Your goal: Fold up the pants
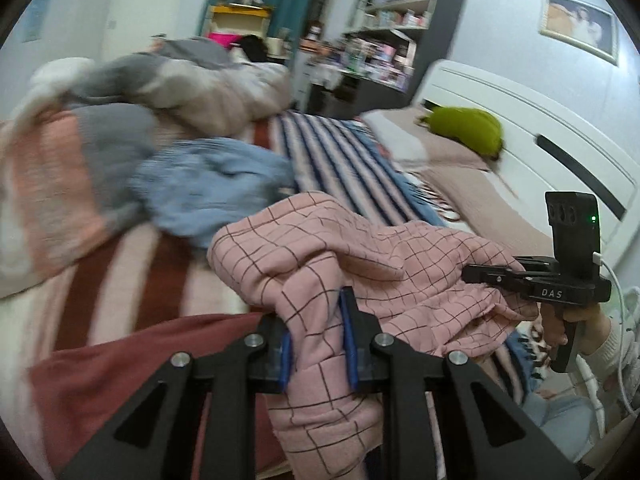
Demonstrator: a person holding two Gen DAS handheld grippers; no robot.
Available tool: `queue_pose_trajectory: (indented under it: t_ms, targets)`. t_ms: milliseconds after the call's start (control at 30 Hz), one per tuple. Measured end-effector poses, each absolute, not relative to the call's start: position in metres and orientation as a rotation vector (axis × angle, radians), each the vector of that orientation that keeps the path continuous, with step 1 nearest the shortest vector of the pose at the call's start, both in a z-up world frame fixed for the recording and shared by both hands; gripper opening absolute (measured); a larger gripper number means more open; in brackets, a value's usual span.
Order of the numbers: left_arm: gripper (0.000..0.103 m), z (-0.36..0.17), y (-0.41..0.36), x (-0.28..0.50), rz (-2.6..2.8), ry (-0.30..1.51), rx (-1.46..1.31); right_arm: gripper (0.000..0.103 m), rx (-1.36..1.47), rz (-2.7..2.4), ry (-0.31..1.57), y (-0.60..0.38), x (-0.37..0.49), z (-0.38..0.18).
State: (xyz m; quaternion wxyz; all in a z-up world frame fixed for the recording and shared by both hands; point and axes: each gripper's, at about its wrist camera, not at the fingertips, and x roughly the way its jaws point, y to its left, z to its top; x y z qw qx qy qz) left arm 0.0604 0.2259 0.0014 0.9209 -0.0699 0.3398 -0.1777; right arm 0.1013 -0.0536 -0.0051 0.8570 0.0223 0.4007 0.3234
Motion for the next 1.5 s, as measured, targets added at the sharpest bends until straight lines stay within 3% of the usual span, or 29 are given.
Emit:
queue_pose_trajectory:
  t_ms: [533, 867, 1133, 1233, 1367, 1500]
  targets:
    - [0.017, -0.018, 0.374, 0.024, -0.039, 0.768, -0.184, 0.008, 0.038, 0.946, 0.865, 0.116, 0.108, -0.024]
    - [0.020, -0.063, 0.387, 0.024, 0.005, 0.873, -0.221, 0.010, -0.039, 0.952, 0.937, 0.135, 0.100, -0.059]
    - [0.025, -0.057, 0.385, 0.017, 0.035, 0.864, -0.233, 0.022, -0.117, 0.925, 0.911, 0.137, 0.093, -0.055]
    - [0.031, -0.053, 0.383, 0.014, 0.060, 0.855, -0.218, 0.029, -0.137, 0.912, 0.907, 0.135, 0.090, -0.052]
    - [0.053, -0.042, 0.377, 0.007, 0.114, 0.827, -0.185, 0.043, -0.160, 0.876, 0.895, 0.128, 0.087, -0.049]
    - [0.056, -0.026, 0.362, -0.001, 0.146, 0.795, -0.135, 0.045, -0.145, 0.859, 0.903, 0.118, 0.082, -0.045]
